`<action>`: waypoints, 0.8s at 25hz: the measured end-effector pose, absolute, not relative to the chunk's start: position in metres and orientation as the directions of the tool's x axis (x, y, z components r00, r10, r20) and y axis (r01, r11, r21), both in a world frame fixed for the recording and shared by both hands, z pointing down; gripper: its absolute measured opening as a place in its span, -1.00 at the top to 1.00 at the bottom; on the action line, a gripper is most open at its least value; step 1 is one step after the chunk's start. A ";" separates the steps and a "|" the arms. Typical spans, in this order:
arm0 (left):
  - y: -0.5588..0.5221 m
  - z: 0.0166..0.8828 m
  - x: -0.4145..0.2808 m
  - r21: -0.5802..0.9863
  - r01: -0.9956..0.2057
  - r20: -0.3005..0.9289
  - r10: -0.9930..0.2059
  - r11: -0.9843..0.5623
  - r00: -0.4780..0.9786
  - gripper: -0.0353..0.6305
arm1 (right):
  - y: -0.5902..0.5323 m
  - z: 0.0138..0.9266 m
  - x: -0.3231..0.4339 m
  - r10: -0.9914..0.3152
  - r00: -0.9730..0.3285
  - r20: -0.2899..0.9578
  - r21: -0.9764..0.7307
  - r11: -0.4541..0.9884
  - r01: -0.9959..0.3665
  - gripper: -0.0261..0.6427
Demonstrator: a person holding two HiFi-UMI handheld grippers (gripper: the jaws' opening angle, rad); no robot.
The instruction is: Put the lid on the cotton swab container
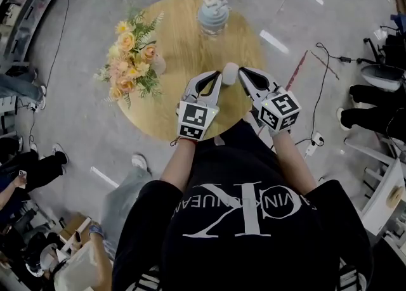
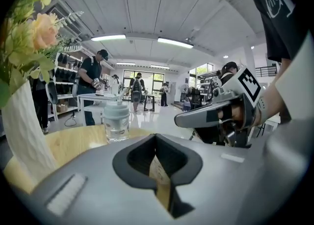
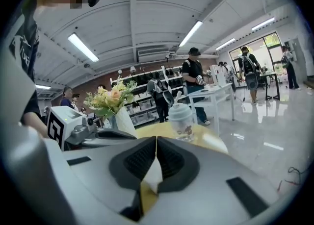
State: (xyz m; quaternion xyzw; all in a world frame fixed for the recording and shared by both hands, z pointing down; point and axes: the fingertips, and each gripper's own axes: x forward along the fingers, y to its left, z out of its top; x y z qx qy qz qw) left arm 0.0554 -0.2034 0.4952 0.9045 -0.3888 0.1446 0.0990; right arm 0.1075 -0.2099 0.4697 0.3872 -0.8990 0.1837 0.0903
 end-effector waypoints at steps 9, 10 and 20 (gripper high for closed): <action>-0.222 0.463 0.055 0.041 -0.763 0.259 -0.731 -0.645 0.631 0.86 | -0.215 0.441 0.125 -0.705 -0.667 0.241 -0.216 0.631 -0.745 0.88; -0.224 0.459 0.056 0.038 -0.766 0.249 -0.736 -0.642 0.629 0.86 | -0.216 0.438 0.127 -0.708 -0.666 0.235 -0.211 0.632 -0.746 0.88; -0.240 0.430 0.048 -0.008 -0.806 0.177 -0.794 -0.592 0.582 0.86 | -0.226 0.410 0.135 -0.720 -0.673 0.171 -0.150 0.656 -0.740 0.88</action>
